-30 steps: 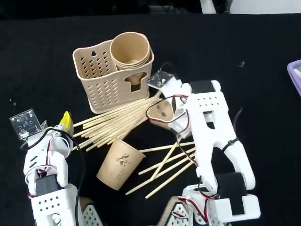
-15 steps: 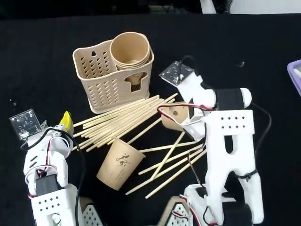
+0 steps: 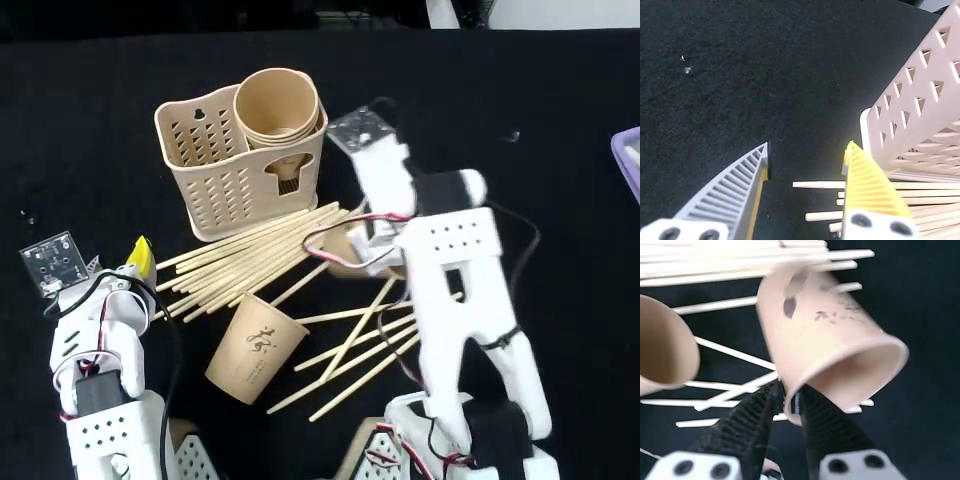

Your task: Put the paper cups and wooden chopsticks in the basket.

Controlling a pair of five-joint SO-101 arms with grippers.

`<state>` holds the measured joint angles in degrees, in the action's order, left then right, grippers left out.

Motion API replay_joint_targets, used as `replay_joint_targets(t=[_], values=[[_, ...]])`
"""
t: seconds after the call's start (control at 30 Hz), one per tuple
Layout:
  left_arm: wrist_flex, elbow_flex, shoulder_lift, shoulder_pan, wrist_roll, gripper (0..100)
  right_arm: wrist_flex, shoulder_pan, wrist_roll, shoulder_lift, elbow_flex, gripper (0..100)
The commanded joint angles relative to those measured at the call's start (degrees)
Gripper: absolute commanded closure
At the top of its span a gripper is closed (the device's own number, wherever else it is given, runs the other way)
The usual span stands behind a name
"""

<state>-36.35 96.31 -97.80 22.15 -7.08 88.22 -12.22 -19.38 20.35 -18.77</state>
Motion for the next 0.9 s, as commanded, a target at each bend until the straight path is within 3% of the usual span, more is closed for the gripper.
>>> replay_joint_targets(t=[0.0, 0.1, 0.33, 0.53, 0.63, 0.87], values=[[-0.2, 1.4, -0.7, 0.1, 0.6, 76, -3.6, -3.8, 3.1, 0.3, 1.1, 93.9], [-0.2, 1.4, -0.7, 0.4, 0.6, 76, -8.5, -4.2, 4.1, 0.0, -1.6, 98.6], [-0.2, 1.4, -0.7, 0.3, 0.6, 76, -13.8, -4.3, 4.1, 0.4, -7.9, 98.6], [-0.2, 1.4, -0.7, 0.1, 0.6, 76, -9.8, -4.2, 4.1, 0.5, -7.3, 94.7], [-0.2, 1.4, -0.7, 0.1, 0.6, 76, -7.5, -3.3, 3.9, 1.2, -4.5, 99.2], [-0.2, 1.4, -0.7, 0.1, 0.6, 76, 6.5, -0.9, 3.8, 12.4, 16.3, 98.8]])
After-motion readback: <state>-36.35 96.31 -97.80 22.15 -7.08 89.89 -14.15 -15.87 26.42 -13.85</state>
